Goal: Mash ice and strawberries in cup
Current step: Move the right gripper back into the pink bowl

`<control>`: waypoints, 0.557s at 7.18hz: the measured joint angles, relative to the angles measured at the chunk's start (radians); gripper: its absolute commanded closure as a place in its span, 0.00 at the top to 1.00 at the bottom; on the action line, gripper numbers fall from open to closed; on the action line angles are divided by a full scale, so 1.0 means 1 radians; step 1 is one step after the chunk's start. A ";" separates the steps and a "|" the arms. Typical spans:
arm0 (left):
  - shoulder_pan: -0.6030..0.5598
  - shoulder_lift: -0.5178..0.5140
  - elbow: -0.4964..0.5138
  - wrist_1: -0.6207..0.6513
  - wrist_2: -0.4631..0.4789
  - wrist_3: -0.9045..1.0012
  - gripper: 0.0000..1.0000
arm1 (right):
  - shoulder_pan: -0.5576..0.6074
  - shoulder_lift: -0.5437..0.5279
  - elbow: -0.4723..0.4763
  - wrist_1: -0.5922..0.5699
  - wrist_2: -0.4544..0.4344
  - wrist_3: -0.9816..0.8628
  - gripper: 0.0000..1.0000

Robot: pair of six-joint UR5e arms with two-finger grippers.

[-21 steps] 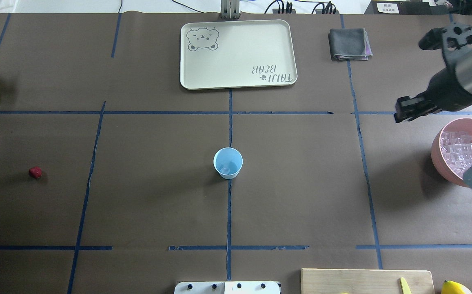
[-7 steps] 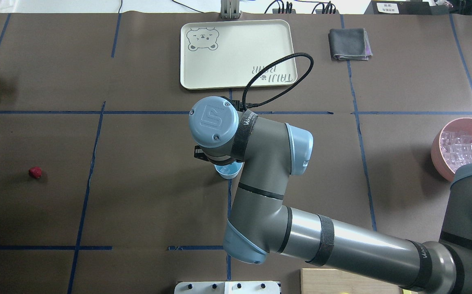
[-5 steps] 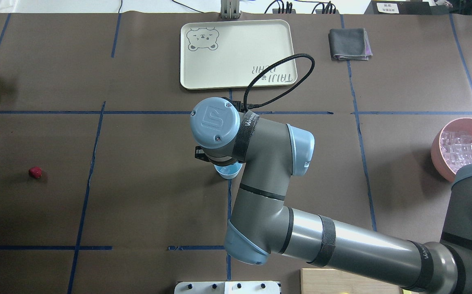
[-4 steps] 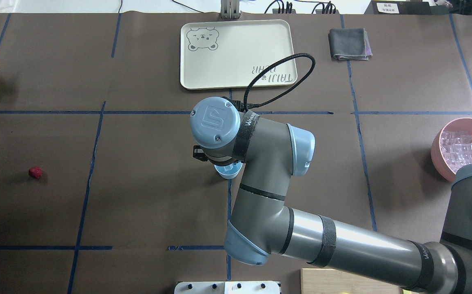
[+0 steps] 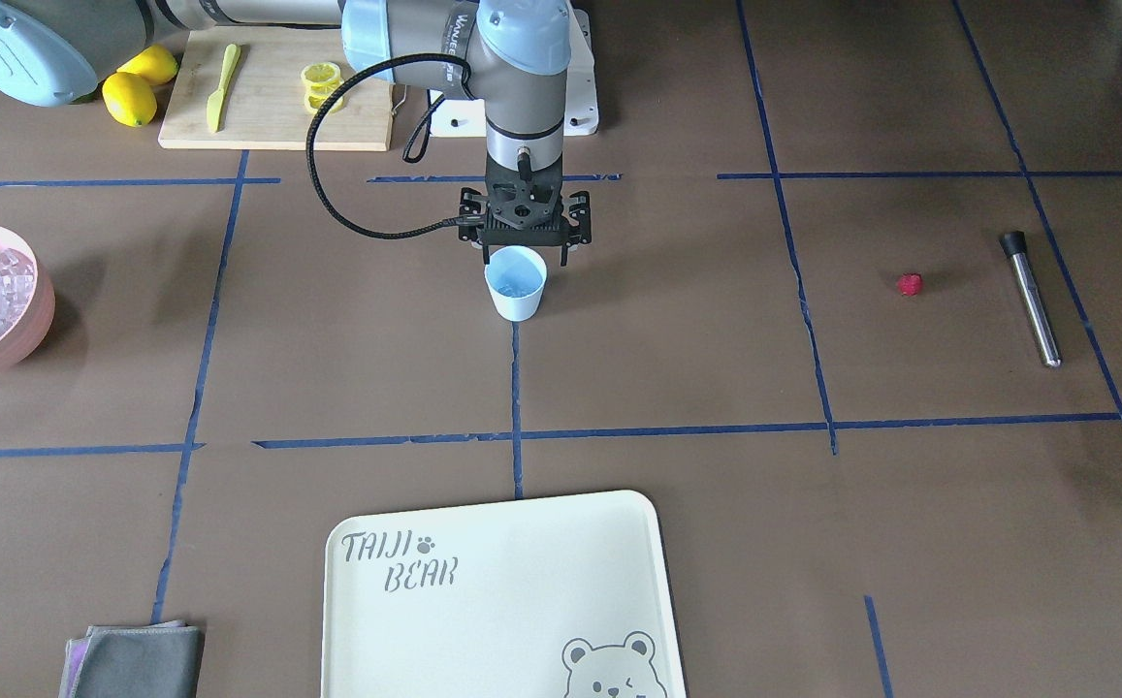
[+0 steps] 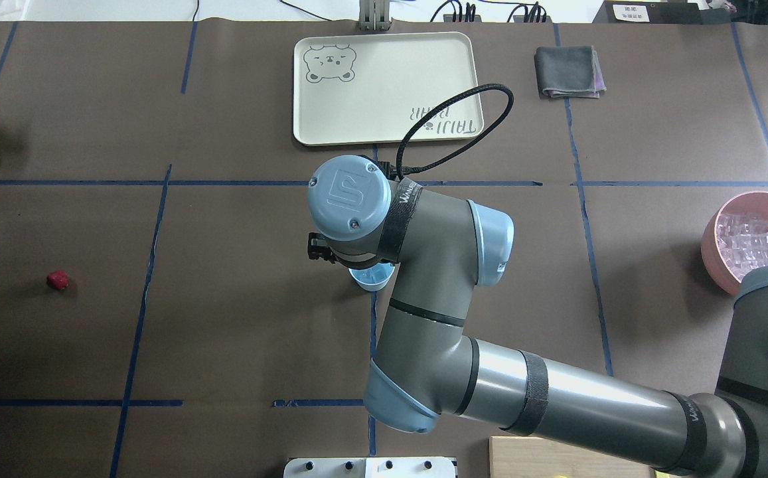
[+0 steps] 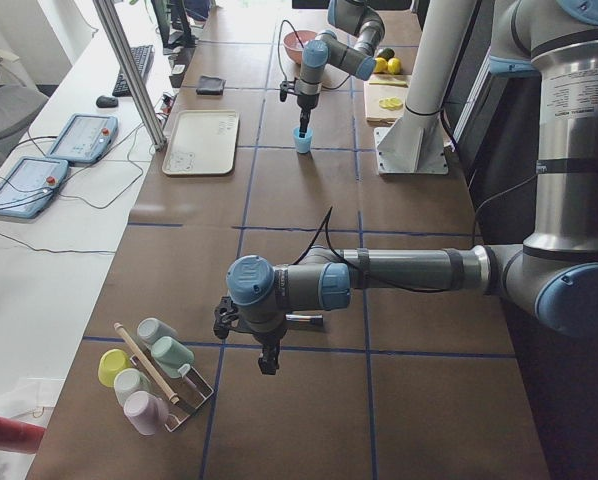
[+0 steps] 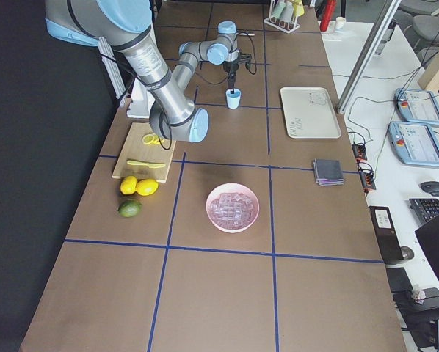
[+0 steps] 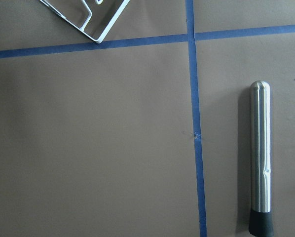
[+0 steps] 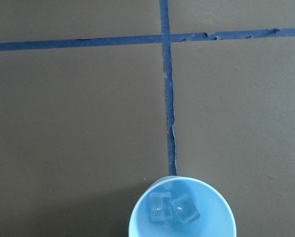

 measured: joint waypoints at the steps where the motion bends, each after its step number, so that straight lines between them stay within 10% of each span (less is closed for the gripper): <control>1: 0.000 0.000 0.000 0.000 0.000 0.000 1.00 | 0.013 -0.025 0.035 -0.002 0.006 -0.009 0.99; 4: 0.000 0.000 0.001 0.000 0.000 0.000 1.00 | 0.176 -0.235 0.240 -0.005 0.136 -0.207 0.99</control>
